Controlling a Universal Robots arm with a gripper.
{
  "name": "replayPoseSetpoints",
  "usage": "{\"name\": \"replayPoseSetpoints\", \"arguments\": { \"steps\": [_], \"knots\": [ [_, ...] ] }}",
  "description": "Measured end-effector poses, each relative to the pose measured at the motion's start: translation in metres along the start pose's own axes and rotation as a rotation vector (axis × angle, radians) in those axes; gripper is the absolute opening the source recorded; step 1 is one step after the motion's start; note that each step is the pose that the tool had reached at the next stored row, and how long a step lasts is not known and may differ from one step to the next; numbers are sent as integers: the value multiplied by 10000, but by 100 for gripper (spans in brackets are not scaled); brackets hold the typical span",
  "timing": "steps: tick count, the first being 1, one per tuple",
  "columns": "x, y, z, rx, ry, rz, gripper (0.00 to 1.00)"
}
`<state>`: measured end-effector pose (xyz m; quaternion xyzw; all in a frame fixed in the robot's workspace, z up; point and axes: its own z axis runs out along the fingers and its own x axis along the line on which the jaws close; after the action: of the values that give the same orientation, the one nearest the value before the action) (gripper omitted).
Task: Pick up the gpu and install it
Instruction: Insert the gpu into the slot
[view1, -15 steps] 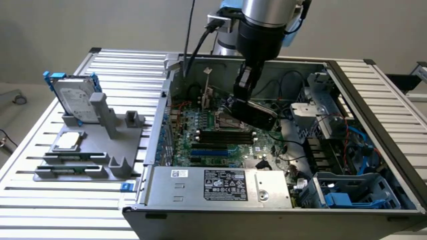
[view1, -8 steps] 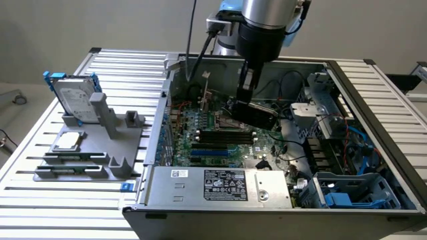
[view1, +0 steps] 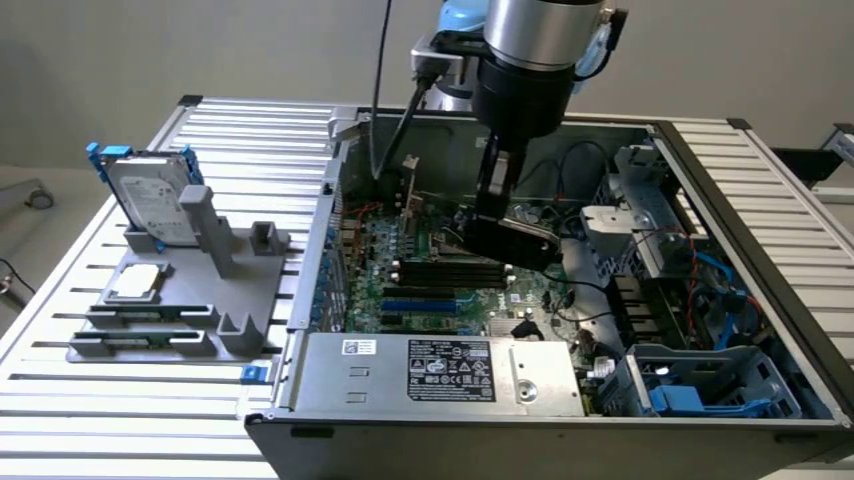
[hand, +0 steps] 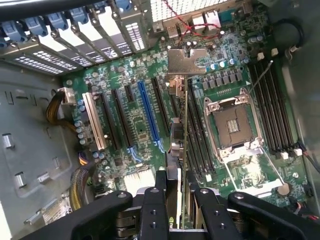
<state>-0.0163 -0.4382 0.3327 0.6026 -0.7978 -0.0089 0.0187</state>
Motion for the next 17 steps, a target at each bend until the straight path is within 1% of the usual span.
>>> {"name": "replayPoseSetpoints", "arguments": {
  "steps": [8, 12, 14, 17],
  "knots": [
    [104, -31, 42, 8, 12, -511, 26],
    [108, -30, 42, 12, 30, -552, 26],
    [118, 7, 44, 13, 33, -583, 26],
    [122, 23, 54, 21, 44, -957, 26]
  ]
}}
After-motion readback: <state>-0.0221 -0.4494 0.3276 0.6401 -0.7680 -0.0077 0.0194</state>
